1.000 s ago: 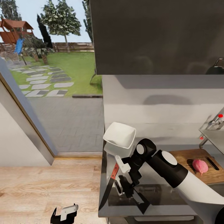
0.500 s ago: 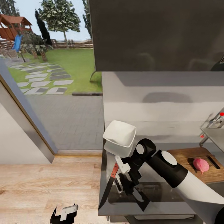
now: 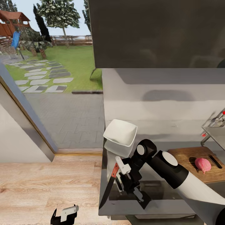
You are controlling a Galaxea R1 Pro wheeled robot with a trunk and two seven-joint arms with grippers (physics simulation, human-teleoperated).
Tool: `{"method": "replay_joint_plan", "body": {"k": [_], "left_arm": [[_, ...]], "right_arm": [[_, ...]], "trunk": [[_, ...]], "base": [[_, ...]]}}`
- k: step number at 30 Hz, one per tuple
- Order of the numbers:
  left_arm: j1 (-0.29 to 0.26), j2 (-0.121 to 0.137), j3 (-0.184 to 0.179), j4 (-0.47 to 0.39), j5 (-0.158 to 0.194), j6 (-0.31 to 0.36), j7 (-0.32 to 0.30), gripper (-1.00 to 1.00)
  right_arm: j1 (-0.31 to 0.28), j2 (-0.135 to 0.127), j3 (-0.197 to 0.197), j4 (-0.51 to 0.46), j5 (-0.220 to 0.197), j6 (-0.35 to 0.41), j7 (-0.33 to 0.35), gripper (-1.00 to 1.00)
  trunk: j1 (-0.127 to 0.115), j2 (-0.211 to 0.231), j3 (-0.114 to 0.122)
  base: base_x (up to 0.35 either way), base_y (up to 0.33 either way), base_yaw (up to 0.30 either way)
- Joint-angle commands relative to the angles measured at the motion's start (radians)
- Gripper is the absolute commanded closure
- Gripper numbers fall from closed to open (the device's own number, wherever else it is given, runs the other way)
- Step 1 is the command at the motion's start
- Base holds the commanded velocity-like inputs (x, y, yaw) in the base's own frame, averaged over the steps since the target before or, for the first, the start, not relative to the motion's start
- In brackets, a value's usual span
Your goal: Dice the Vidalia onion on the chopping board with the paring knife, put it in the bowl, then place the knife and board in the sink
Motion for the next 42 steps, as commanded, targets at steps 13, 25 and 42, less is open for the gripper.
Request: {"method": "replay_joint_plan", "body": {"k": [13, 25, 42], "left_arm": [[-0.002, -0.001, -0.009, 0.004, 0.005, -0.006, 0.003, -1.0], [-0.002, -0.002, -0.009, 0.004, 0.005, -0.006, 0.003, -1.0], [-0.002, -0.002, -0.009, 0.004, 0.005, -0.005, 0.003, -1.0]], "right_arm": [[-0.001, -0.001, 0.002, -0.002, 0.004, 0.012, 0.003, -1.0], [-0.001, -0.001, 0.002, -0.002, 0.006, 0.012, 0.003, -1.0], [-0.001, -0.001, 0.002, -0.002, 0.01, 0.012, 0.003, -1.0]], "trunk": [[0.001, -0.002, -0.022], [0.001, -0.002, -0.025], [0.001, -0.002, -0.025]], "base": [[0.0, 0.0, 0.0], [0.071, 0.063, 0.0], [0.015, 0.012, 0.0]]}}
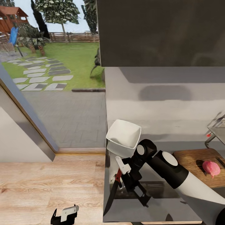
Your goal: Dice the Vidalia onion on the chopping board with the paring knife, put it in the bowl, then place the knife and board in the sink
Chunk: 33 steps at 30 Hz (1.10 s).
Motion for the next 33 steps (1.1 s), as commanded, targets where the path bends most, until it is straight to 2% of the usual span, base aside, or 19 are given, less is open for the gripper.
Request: {"method": "replay_joint_plan", "body": {"k": [1, 13, 27, 33], "left_arm": [[-0.002, -0.001, -0.009, 0.004, 0.005, -0.005, 0.003, -1.0], [-0.002, -0.001, -0.009, 0.004, 0.005, -0.005, 0.003, -1.0], [-0.002, -0.001, -0.009, 0.004, 0.005, -0.005, 0.003, -1.0], [-0.002, -0.001, -0.009, 0.004, 0.005, -0.005, 0.003, -1.0]], "right_arm": [[-0.001, -0.001, 0.002, -0.002, 0.003, 0.011, 0.003, -1.0], [-0.001, -0.001, 0.002, -0.001, 0.004, 0.011, 0.003, -1.0], [-0.001, -0.001, 0.002, 0.0, 0.004, 0.011, 0.003, -1.0], [-0.001, -0.001, 0.002, 0.0, 0.004, 0.011, 0.003, -1.0]], "trunk": [[0.001, -0.002, -0.002], [0.001, -0.002, -0.002], [0.001, -0.002, -0.002], [0.001, -0.002, -0.002]], "base": [[0.0, 0.0, 0.0], [0.092, 0.0, 0.0], [0.01, 0.0, 0.0], [0.075, 0.097, 0.0]]}}
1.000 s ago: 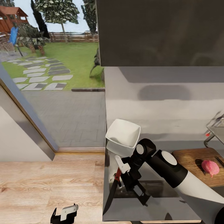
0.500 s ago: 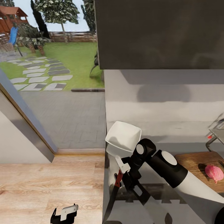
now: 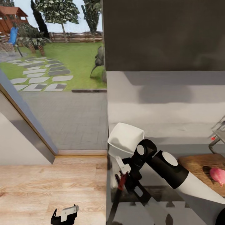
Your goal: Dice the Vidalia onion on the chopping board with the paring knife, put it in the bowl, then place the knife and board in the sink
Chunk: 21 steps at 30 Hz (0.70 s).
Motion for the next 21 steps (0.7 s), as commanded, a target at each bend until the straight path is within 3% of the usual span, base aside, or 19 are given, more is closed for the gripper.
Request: {"method": "replay_joint_plan", "body": {"k": [1, 21], "left_arm": [[-0.002, -0.001, -0.009, 0.004, 0.005, -0.005, 0.003, -1.0], [-0.002, -0.001, -0.009, 0.004, 0.005, -0.005, 0.003, -1.0]], "right_arm": [[-0.001, -0.001, 0.002, -0.001, 0.003, 0.011, 0.003, -1.0], [-0.001, -0.001, 0.004, 0.0, 0.005, 0.009, 0.003, -1.0]], "trunk": [[0.001, -0.002, -0.002], [0.001, -0.002, -0.002]], "base": [[0.133, 0.13, 0.0], [0.026, 0.025, 0.0]]}}
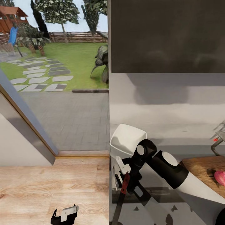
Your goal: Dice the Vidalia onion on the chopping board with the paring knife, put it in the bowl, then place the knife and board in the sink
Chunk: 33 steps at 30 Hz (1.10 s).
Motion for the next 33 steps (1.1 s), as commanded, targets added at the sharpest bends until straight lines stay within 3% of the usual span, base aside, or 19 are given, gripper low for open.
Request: {"method": "replay_joint_plan", "body": {"k": [1, 10, 33], "left_arm": [[-0.002, -0.001, -0.009, 0.004, 0.005, -0.005, 0.003, -1.0], [-0.002, -0.001, -0.009, 0.004, 0.005, -0.004, 0.003, -1.0], [-0.002, -0.001, -0.009, 0.004, 0.005, -0.005, 0.003, -1.0]], "right_arm": [[-0.001, -0.001, 0.002, -0.001, 0.005, 0.01, 0.003, -1.0], [-0.001, 0.007, 0.003, 0.001, 0.04, 0.01, 0.003, -1.0], [-0.001, 0.017, 0.016, 0.006, 0.044, 0.012, 0.003, -1.0]], "trunk": [[0.001, -0.002, -0.002], [0.001, -0.002, -0.009], [0.001, -0.002, -0.036]], "base": [[0.0, 0.0, 0.0], [0.0, 0.0, 0.0], [0.0, 0.0, 0.0]]}}
